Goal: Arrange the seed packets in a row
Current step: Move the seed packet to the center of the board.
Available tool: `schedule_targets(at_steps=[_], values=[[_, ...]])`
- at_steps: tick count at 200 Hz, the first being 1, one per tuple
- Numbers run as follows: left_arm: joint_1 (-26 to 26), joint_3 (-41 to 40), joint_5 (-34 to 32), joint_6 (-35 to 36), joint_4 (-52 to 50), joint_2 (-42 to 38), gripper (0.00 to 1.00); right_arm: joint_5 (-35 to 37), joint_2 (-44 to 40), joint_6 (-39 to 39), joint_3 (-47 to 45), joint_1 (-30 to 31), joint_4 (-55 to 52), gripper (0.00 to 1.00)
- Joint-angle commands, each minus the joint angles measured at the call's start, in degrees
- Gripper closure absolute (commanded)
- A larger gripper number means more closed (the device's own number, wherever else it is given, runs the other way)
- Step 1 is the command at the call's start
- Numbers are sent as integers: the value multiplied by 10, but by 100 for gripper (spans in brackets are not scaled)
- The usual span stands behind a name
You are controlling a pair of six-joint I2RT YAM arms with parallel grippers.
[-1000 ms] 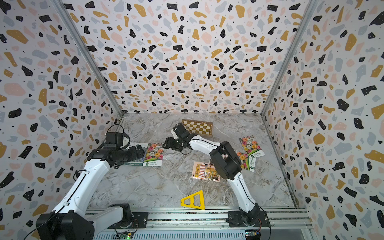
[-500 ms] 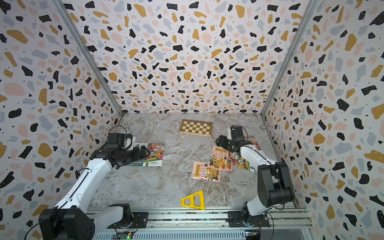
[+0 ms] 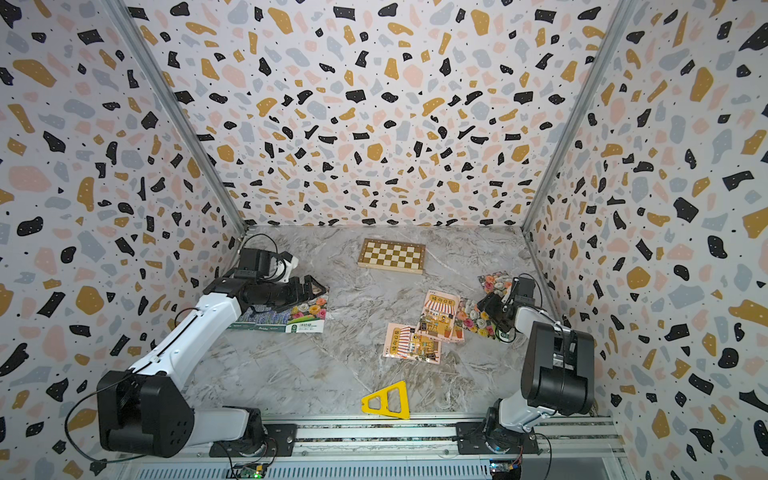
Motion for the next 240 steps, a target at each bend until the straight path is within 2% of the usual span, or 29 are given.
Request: schedule_targets(at_steps=[1,38,67,104,122,168,210,240], values=[[-25,21,21,-23,35,23,0,0,1,3,-9,-3,5,25],[-68,22,14,-72,71,52,2,-11,3,18,-38,12,7,24],[-107,13,8,-114,110,70,4,-30,-4,41,-55,53,-1,24],[-164,18,35,-173,157,125,10,-88,-26,113,-80,122,45,25],[-195,30,50,-195,172,156,14,-117,-37,121,-69,137,59,26],[-275,87,63,-233,196,239,29,-35,-58,42,-30,122,-17,27],[-316,130,73,-306,237,314,41,-35,-61,16,-43,94,-21,28],[-332,171,90,-326,265,370,46,-40,-45,6,-42,90,-21,31]])
